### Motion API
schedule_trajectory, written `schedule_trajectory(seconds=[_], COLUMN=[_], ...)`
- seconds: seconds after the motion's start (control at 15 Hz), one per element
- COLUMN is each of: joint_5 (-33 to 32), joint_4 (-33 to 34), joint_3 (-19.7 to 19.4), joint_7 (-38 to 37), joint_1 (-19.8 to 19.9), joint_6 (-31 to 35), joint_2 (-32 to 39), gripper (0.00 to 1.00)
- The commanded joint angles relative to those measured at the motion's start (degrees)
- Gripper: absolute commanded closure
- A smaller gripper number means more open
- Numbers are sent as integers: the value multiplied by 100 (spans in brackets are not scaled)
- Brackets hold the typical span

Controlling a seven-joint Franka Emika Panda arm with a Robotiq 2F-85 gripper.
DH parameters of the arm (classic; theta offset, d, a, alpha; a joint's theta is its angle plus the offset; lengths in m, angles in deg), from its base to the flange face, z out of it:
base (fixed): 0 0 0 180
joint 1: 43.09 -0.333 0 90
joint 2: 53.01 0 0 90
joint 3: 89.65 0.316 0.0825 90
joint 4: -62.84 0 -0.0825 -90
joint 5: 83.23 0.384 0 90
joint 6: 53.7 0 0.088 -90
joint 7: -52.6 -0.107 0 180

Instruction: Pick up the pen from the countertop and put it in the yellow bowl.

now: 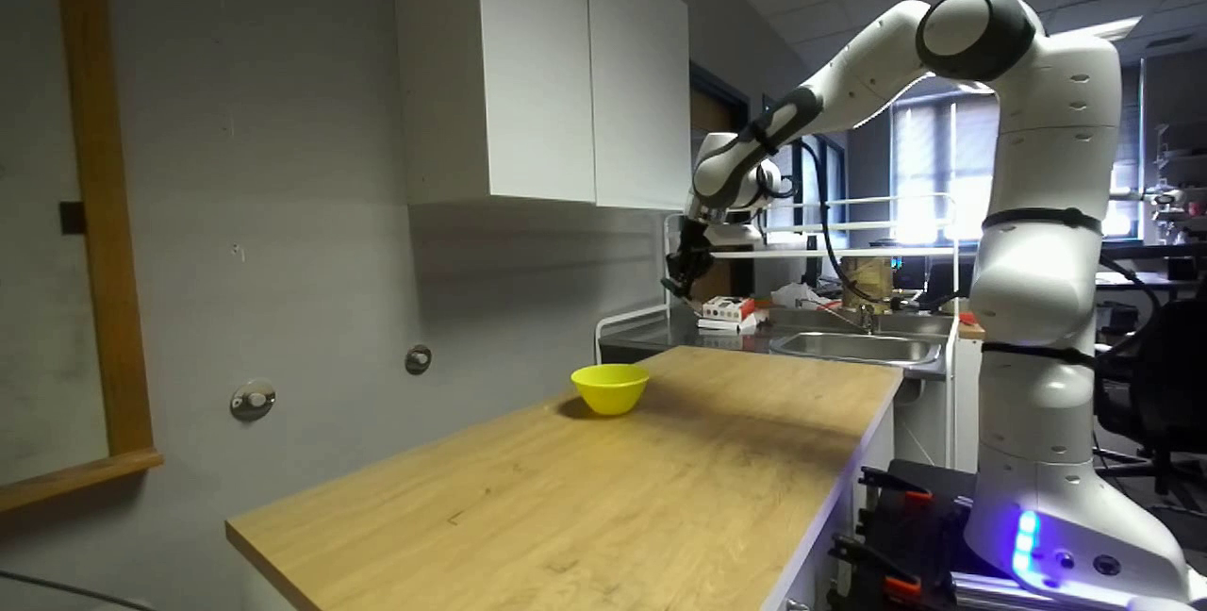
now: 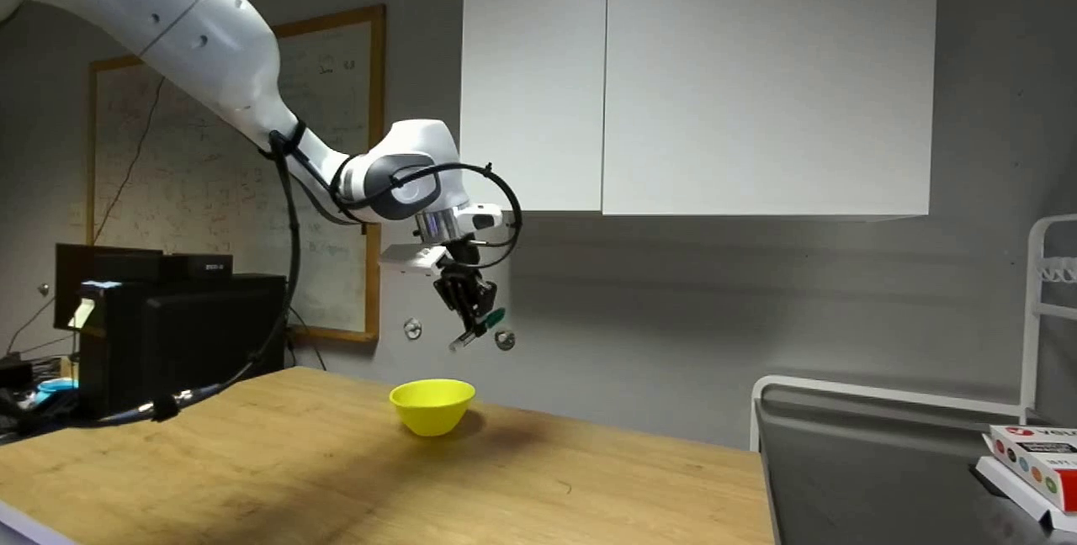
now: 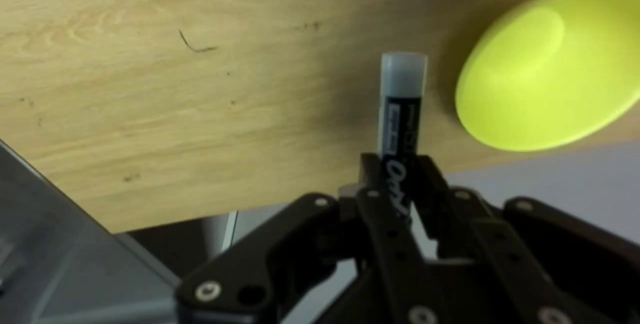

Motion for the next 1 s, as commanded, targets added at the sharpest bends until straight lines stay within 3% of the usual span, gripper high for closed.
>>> schedule_trajectory(seconds=[0.0,0.47,0.67,0.93], joint_5=[-655,-2810,-3518,-3917], joint_4=[488,951,976,977], joint_3=[270,369,313,325], joint_7=[-1537,-4257,-4989,-5448], joint_1=[-111,-513,-722,-902], joint_6=[476,1011,1015,975], joint_2=[446,1328,1661,1953], gripper=[89,89,89,89])
